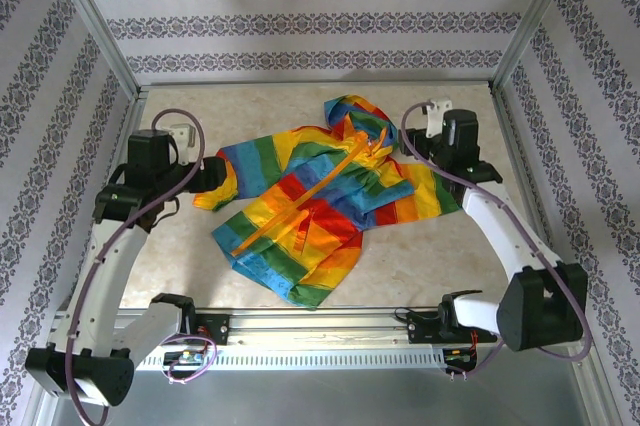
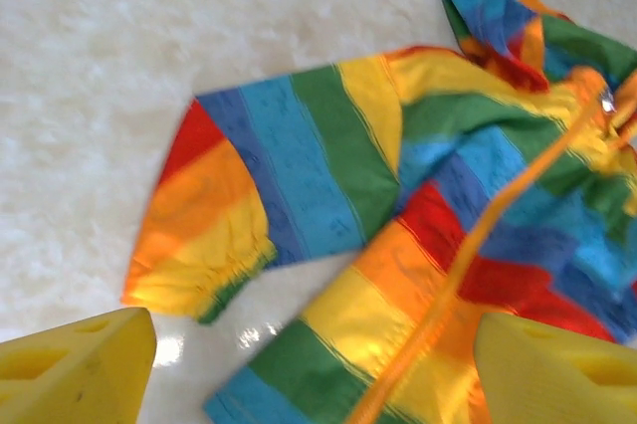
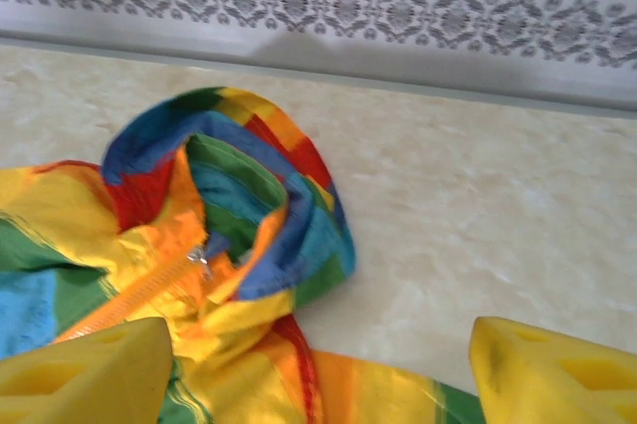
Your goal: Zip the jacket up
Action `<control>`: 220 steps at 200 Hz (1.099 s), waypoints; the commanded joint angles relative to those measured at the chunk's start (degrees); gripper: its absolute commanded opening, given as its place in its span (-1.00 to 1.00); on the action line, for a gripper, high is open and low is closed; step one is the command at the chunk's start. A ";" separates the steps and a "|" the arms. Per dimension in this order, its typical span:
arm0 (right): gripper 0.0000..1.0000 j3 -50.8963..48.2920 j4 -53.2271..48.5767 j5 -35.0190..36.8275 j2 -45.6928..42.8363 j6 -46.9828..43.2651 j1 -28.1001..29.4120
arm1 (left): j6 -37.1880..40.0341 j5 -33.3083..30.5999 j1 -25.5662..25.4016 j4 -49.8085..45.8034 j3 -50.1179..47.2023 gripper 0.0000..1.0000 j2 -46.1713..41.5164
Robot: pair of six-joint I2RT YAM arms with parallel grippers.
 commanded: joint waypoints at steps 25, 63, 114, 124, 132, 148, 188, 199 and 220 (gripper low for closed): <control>0.96 -14.56 13.53 8.78 -9.57 2.34 -2.34 | 2.15 -6.84 0.65 27.02 -13.64 0.99 -4.38; 0.96 -22.70 21.59 9.73 -12.35 4.03 -3.46 | 1.50 -8.64 0.61 48.92 -27.05 0.99 -6.62; 0.96 -34.14 43.59 7.21 -8.40 -0.08 -3.47 | 5.55 -16.68 0.62 71.59 -39.02 0.99 -3.57; 0.96 -34.30 44.18 7.16 -6.72 -0.11 -3.47 | 5.79 -18.46 0.62 73.97 -40.41 0.99 -2.51; 0.96 -33.96 43.80 7.01 -5.48 0.03 -3.48 | 6.71 -19.12 0.57 75.44 -41.47 0.99 -1.61; 0.96 -34.07 45.23 6.67 -3.20 0.86 -3.56 | 8.14 -20.19 0.58 79.56 -43.98 0.99 0.07; 0.96 -35.53 54.12 6.38 4.19 1.05 -3.72 | 11.22 -21.94 0.62 89.01 -47.33 0.99 7.59; 0.96 -36.05 56.83 6.09 5.84 0.86 -3.81 | 11.23 -22.24 0.63 89.54 -47.15 0.99 9.95; 0.96 -36.25 59.27 6.00 8.03 0.47 -3.95 | 10.55 -22.57 0.62 92.98 -47.32 0.99 14.25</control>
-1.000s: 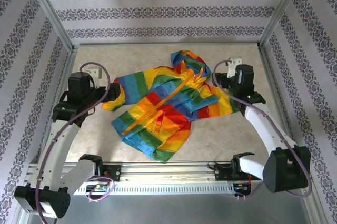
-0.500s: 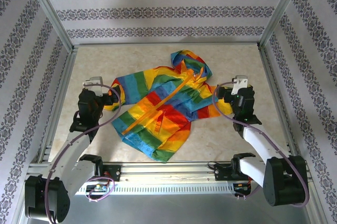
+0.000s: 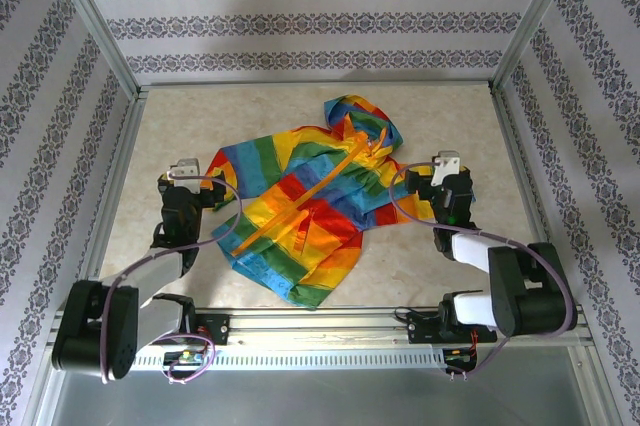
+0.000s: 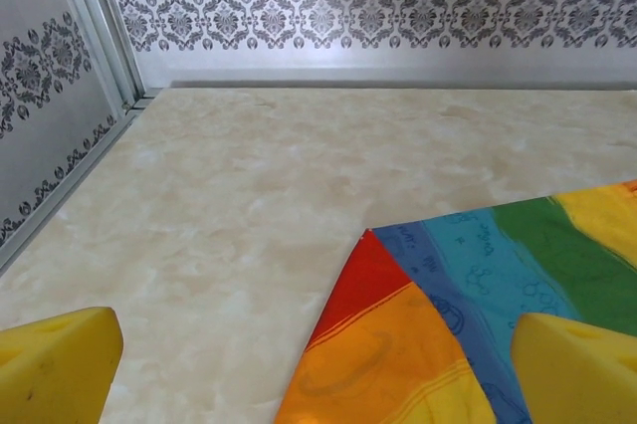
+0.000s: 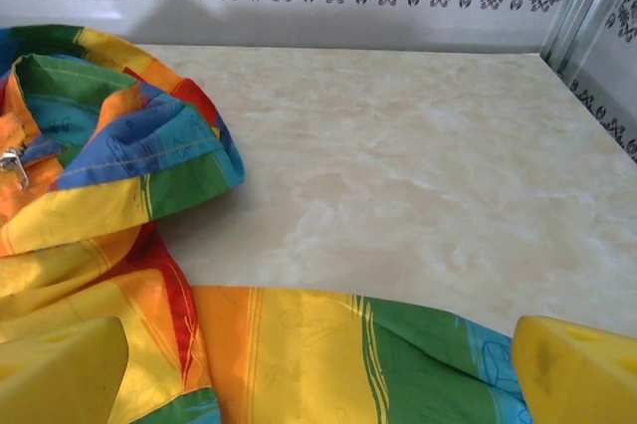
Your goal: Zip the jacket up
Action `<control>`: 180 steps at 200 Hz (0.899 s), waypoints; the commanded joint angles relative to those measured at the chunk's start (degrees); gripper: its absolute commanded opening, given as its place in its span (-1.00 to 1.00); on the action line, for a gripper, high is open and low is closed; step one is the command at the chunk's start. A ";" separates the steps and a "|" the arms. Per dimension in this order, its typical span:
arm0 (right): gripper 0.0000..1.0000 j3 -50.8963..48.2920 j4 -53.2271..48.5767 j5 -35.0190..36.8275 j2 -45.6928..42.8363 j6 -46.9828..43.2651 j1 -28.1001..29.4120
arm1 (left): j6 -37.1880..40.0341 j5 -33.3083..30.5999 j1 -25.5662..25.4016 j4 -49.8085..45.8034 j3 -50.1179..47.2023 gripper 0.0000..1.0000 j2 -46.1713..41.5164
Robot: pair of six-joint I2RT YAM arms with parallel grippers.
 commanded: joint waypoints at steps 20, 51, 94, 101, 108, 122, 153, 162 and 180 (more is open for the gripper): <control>0.96 -0.52 8.40 -1.53 3.51 -0.13 -1.16 | 1.59 -1.89 0.67 10.62 0.25 0.99 6.99; 0.96 -0.37 11.21 -2.29 6.68 0.32 -1.72 | 1.02 -2.09 0.73 13.09 0.90 0.99 12.01; 0.96 1.27 12.88 -4.13 11.18 0.62 -2.31 | 1.09 -0.53 1.06 17.79 1.84 0.99 19.05; 0.96 1.87 11.32 -4.56 10.93 0.79 -2.56 | 1.03 -0.42 1.15 17.82 2.11 0.99 19.87; 0.96 2.36 10.18 -5.14 10.83 0.89 -2.82 | 0.89 -0.42 1.22 17.90 2.40 0.99 20.64; 0.96 4.03 8.51 -5.65 11.16 1.37 -3.26 | 0.57 0.05 1.54 17.85 3.11 0.99 22.04; 0.97 4.50 7.86 -6.17 11.18 1.73 -3.46 | 0.58 0.97 1.99 18.75 4.39 0.99 25.63; 0.96 4.50 7.86 -6.26 11.18 1.69 -3.47 | -0.06 0.86 2.11 14.89 5.59 0.99 24.92; 0.96 4.50 7.86 -6.17 11.16 1.58 -3.46 | 0.05 1.31 2.36 13.17 7.08 0.99 25.38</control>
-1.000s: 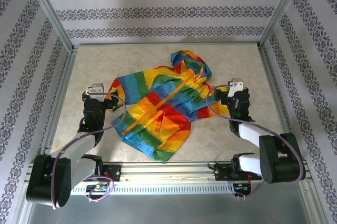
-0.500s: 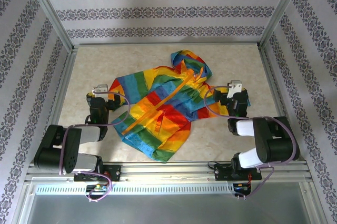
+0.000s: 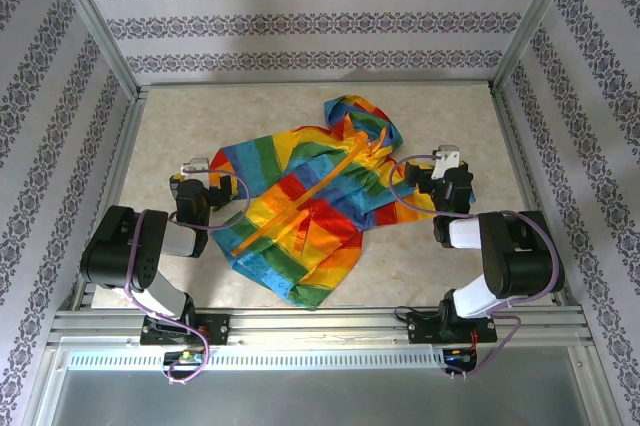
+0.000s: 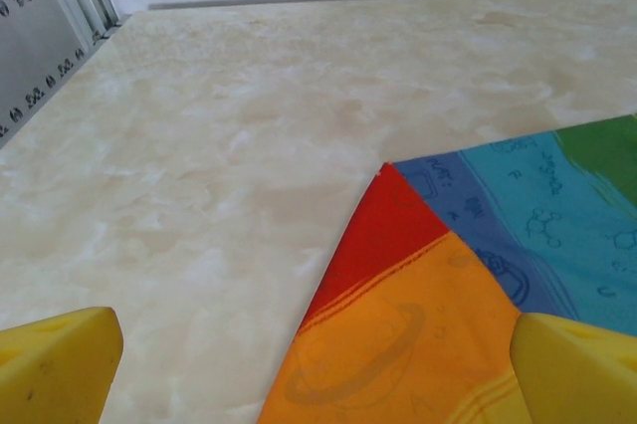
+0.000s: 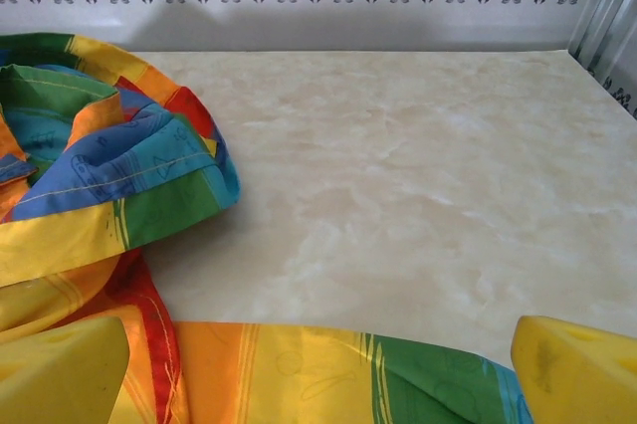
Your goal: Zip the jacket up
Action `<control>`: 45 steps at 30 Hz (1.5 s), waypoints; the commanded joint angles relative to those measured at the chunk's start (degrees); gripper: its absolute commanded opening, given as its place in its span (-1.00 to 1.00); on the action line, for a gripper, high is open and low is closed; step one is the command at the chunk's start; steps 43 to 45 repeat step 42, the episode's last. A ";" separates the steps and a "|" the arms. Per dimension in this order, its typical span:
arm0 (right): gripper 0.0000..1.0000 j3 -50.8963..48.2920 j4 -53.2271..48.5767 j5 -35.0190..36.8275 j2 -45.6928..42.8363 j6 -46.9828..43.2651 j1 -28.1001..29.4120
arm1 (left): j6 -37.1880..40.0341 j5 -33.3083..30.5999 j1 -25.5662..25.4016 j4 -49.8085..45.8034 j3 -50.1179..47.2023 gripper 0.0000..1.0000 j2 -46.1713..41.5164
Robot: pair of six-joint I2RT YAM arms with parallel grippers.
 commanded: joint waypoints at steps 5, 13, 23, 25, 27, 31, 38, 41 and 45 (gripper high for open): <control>0.96 0.63 0.29 -1.18 0.27 0.70 -0.47 | -1.10 2.31 1.88 -2.91 3.02 0.99 -0.12; 0.96 0.63 0.30 -1.15 0.30 0.73 -0.47 | -0.76 2.70 1.81 -2.02 2.84 0.99 0.16; 0.97 0.63 0.30 -1.14 0.25 0.74 -0.47 | -0.77 2.73 1.83 -2.19 2.92 0.99 0.05; 0.96 0.63 0.30 -1.16 0.30 0.69 -0.47 | -0.76 2.73 1.86 -2.20 2.92 0.99 0.05; 0.96 0.63 0.30 -1.15 0.26 0.71 -0.47 | -0.77 2.77 1.88 -2.26 2.92 0.99 0.05; 0.96 0.63 0.30 -1.08 0.25 0.60 -0.39 | -0.79 2.72 1.88 -2.24 2.92 0.99 0.06; 0.96 0.80 0.21 -0.05 0.52 -0.36 0.59 | -0.77 2.79 1.86 -2.28 2.92 0.99 0.07; 0.96 0.71 0.25 -0.04 0.36 -0.19 0.50 | -0.79 2.77 1.88 -2.31 2.92 0.99 0.11; 0.96 0.63 0.30 -0.11 0.29 -0.14 0.49 | -0.76 2.80 1.89 -2.23 2.92 0.99 0.06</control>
